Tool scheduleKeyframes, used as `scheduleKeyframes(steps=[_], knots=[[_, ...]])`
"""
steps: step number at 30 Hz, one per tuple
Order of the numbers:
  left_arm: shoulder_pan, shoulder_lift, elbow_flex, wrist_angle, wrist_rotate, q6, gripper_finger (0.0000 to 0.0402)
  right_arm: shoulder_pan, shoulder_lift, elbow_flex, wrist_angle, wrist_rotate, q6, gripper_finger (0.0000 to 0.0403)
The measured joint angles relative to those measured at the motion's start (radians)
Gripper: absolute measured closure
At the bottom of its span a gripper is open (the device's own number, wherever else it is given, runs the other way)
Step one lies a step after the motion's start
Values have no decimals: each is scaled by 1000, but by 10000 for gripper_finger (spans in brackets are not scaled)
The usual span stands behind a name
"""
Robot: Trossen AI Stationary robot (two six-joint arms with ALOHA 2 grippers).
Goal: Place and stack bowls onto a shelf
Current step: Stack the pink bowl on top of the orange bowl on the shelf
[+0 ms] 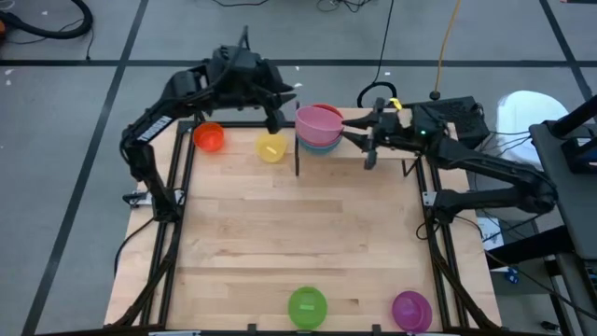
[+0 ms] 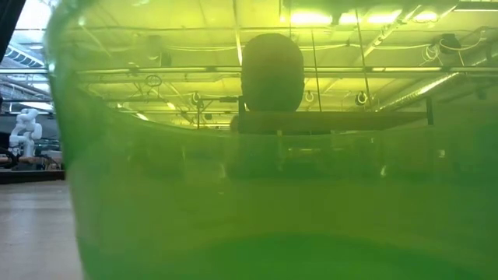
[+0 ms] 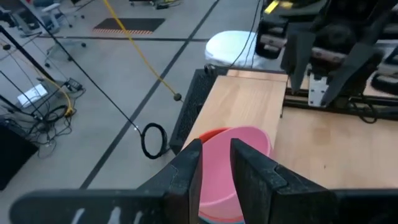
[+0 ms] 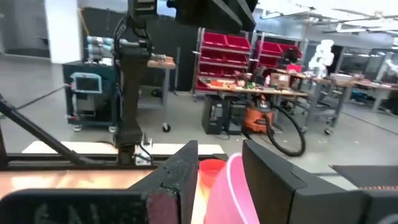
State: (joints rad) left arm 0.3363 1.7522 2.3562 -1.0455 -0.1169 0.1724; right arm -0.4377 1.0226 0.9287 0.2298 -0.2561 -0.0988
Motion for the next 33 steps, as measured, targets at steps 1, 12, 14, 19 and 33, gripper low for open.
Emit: scheduleKeyframes(steps=[1,12,14,19,33], knots=[[0,-10,0,-8,0,-4,314,0,19,0,26,-12,5,284],[0,-70,0,-106,1,-56,314,0,184,0,174,-67,9,284],[0,-72,0,-130,1,-64,314,0,202,0,173,-68,9,284],[0,-74,0,-175,2,-70,314,-1,253,0,172,-90,20,284],[0,-73,0,-202,2,-66,314,1,242,0,261,-141,58,284]])
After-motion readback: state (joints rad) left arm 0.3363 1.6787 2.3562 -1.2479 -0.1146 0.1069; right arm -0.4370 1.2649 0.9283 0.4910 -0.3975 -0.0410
